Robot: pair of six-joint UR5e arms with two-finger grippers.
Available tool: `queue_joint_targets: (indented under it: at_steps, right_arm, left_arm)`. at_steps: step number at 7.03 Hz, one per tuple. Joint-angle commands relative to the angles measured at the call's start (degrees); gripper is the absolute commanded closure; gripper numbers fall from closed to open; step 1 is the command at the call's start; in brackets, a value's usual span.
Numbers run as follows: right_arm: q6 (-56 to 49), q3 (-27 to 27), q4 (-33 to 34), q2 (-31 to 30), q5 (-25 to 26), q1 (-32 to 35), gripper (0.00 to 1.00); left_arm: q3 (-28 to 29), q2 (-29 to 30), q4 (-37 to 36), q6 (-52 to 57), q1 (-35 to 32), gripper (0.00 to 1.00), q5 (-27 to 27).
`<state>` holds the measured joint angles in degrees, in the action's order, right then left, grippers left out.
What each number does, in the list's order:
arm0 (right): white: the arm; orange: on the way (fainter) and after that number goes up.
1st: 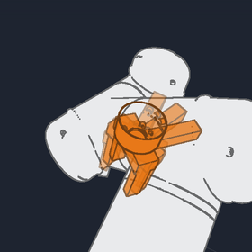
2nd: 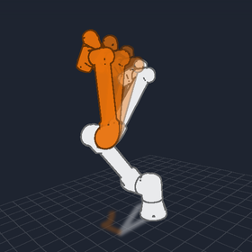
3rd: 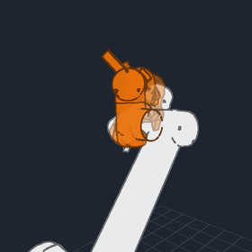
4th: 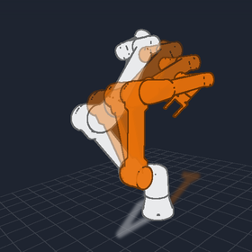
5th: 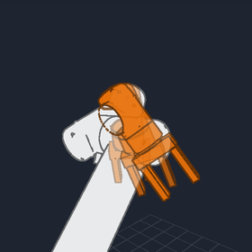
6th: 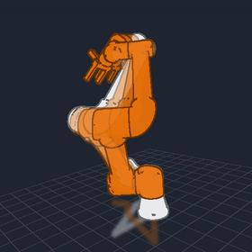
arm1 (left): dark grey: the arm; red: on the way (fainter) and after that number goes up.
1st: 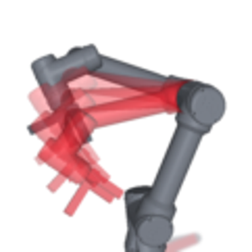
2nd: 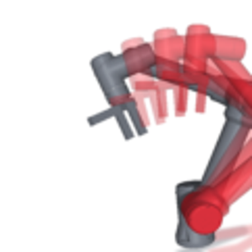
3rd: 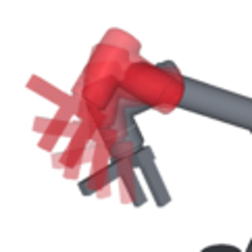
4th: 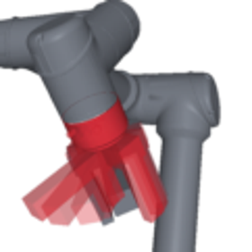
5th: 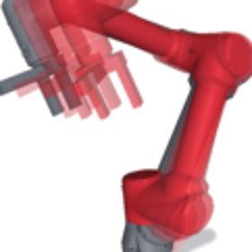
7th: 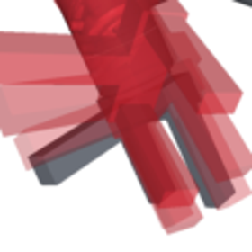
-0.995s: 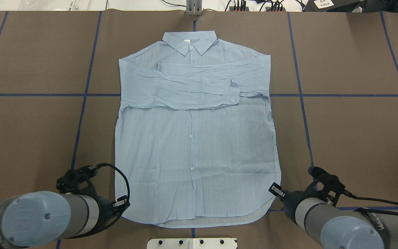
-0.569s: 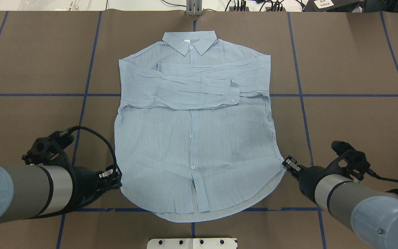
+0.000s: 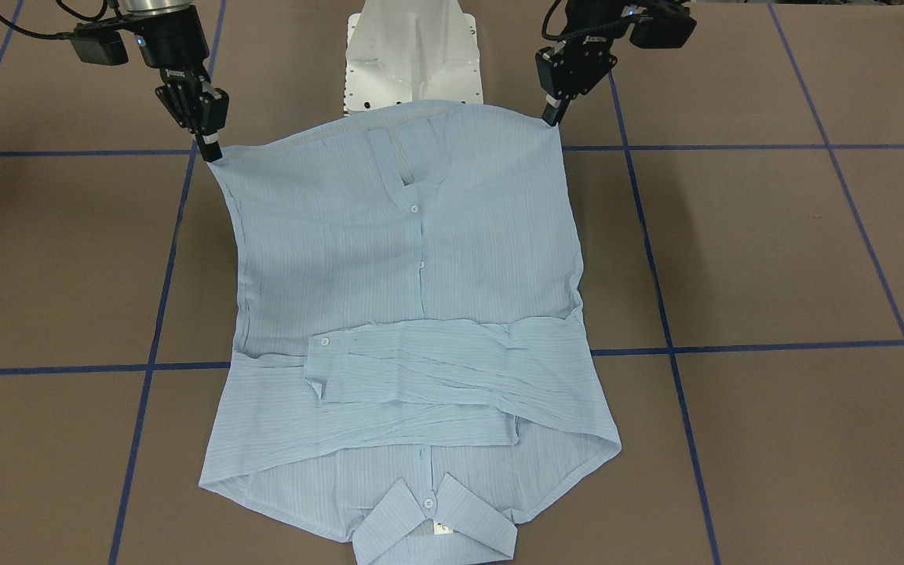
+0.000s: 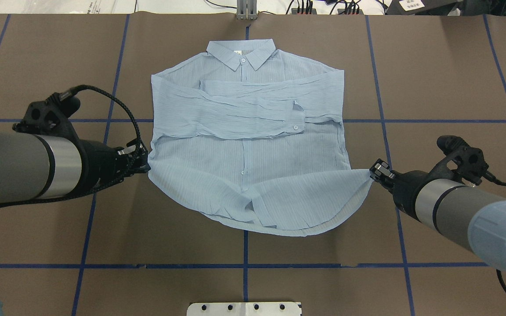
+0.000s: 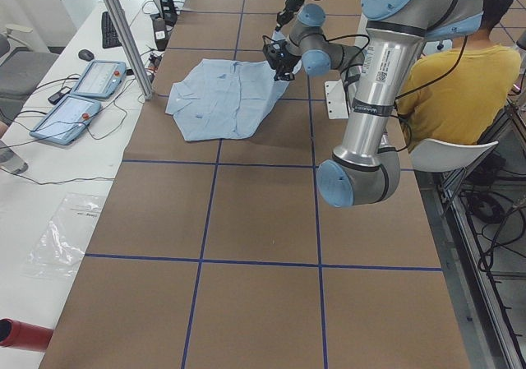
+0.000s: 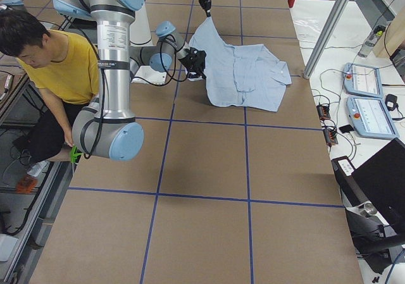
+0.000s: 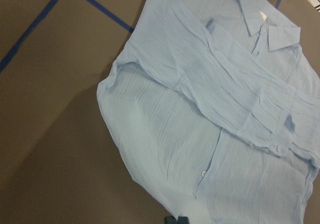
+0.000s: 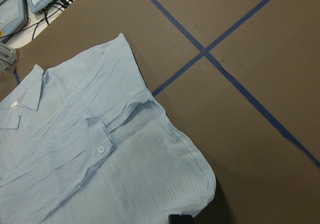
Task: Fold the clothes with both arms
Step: 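Lift both hem corners and fold them toward the collar with both grippers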
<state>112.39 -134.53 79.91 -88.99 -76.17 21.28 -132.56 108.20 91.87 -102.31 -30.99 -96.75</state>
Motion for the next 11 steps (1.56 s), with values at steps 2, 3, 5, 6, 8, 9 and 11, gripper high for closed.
queue_joint_targets:
  at_steps: [2, 3, 5, 6, 8, 9, 11]
  right_arm:
    - [-9.1, 12.1, 0.1, 10.8, -6.1, 9.5, 1.00]
    - [-12.9, 17.1, 0.0, 14.9, -8.4, 13.1, 1.00]
    - [-18.0, 27.8, -0.5, 21.1, -12.8, 19.2, 1.00]
    - [-20.4, 32.9, -0.5, 24.2, -13.6, 21.5, 1.00]
    - [-21.2, 48.3, -5.2, 32.7, -15.1, 24.0, 1.00]
    - [-21.2, 53.9, -11.1, 33.5, -16.3, 25.0, 1.00]
    - [-21.2, 61.5, -15.2, 37.2, -16.5, 25.0, 1.00]
  left_arm:
    - [15.0, 0.6, 15.8, 6.0, -7.0, 1.00, -0.5]
    - [20.3, 2.7, 19.5, 8.1, -8.6, 1.00, -0.5]
    - [33.7, 6.0, 33.6, 11.7, -11.9, 1.00, -0.5]
    - [39.9, 8.5, 38.4, 12.0, -12.7, 1.00, -0.5]
    - [46.8, 10.6, 42.8, 14.9, -14.7, 1.00, -0.5]
    - [50.6, 11.3, 44.9, 15.8, -15.2, 1.00, -0.5]
    - [59.6, 14.6, 50.7, 17.8, -15.7, 1.00, -0.4]
